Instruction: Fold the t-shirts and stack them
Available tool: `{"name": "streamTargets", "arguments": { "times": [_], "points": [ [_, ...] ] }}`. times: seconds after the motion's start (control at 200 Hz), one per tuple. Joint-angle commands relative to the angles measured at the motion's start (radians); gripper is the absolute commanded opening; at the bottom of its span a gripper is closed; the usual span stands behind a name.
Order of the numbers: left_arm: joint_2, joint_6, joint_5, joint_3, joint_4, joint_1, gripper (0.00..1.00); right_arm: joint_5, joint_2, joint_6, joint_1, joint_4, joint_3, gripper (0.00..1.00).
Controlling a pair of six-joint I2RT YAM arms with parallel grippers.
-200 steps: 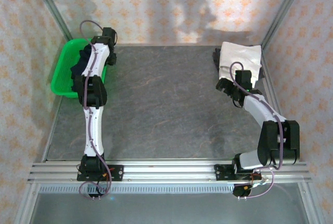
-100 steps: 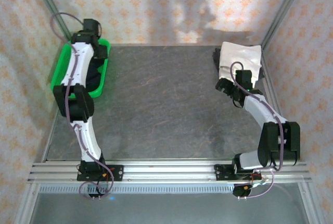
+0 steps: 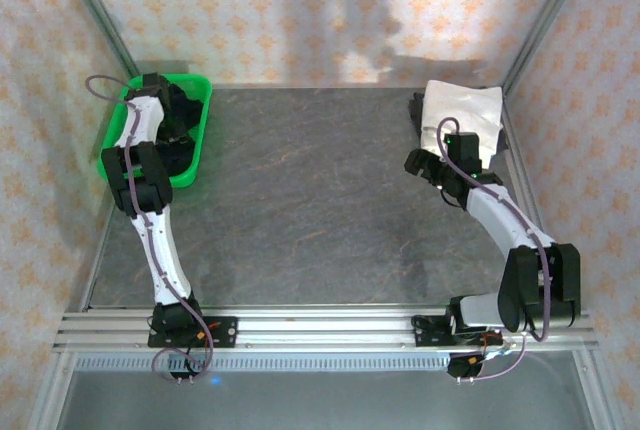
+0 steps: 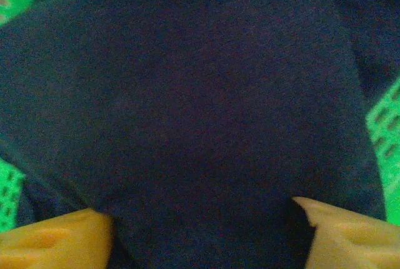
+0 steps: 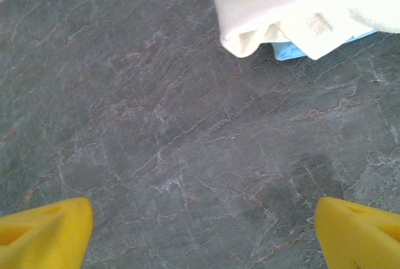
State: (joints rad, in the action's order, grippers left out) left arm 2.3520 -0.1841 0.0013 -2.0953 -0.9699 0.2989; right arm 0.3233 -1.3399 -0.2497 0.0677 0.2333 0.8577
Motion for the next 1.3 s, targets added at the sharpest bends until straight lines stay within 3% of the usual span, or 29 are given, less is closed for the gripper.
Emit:
{"name": "streamTargets", "arguments": {
  "times": [0.0,0.085,0.16,0.235,0.425,0.59,0.756,0.916,1.011,1.121,1.216,1.236,1.296],
  "points": [
    [-0.026,-0.015,0.089,-0.042,-0.042,-0.006,0.59,0.01,0.037,0.018,0.003,0.031,0.007,0.91],
    [-0.029,-0.014,0.132,-0.075,-0.063,-0.003,0.27,0.001,0.046,0.02,0.003,0.041,0.006,0.9],
    [-0.046,-0.016,0.157,-0.133,-0.104,-0.001,0.1,-0.005,0.057,0.023,0.003,0.052,0.009,0.9],
    [-0.097,-0.025,0.177,-0.173,-0.122,-0.001,0.0,-0.011,0.07,0.02,0.003,0.057,0.009,0.9],
    [-0.317,-0.084,0.202,-0.239,-0.107,-0.001,0.0,0.001,0.108,0.011,0.003,0.06,0.009,0.88],
    [-0.549,-0.148,0.293,-0.234,0.024,-0.048,0.0,0.017,0.14,0.004,0.003,0.059,0.015,0.87],
    [-0.685,-0.138,0.3,-0.334,0.158,-0.296,0.0,0.079,0.172,-0.024,0.003,0.034,0.029,0.86],
    [-0.682,-0.094,0.328,-0.534,0.253,-0.563,0.0,0.133,0.237,-0.04,0.003,0.011,0.037,0.86],
    [-0.687,-0.116,0.337,-0.538,0.315,-0.634,0.0,0.144,0.281,-0.045,0.003,0.001,0.035,0.86],
    [-0.68,-0.113,0.187,-0.477,0.27,-0.643,0.0,0.154,0.328,-0.049,0.003,0.001,0.028,0.86],
    [-0.676,-0.105,-0.002,-0.296,0.248,-0.631,0.0,0.152,0.356,-0.055,0.003,0.009,0.016,0.86],
    [-0.673,-0.107,-0.033,-0.254,0.249,-0.624,0.07,0.15,0.358,-0.055,0.003,0.013,0.014,0.86],
    [-0.649,-0.139,-0.101,-0.128,0.25,-0.596,0.57,0.14,0.363,-0.059,0.003,0.037,0.01,0.86]
  ]
}}
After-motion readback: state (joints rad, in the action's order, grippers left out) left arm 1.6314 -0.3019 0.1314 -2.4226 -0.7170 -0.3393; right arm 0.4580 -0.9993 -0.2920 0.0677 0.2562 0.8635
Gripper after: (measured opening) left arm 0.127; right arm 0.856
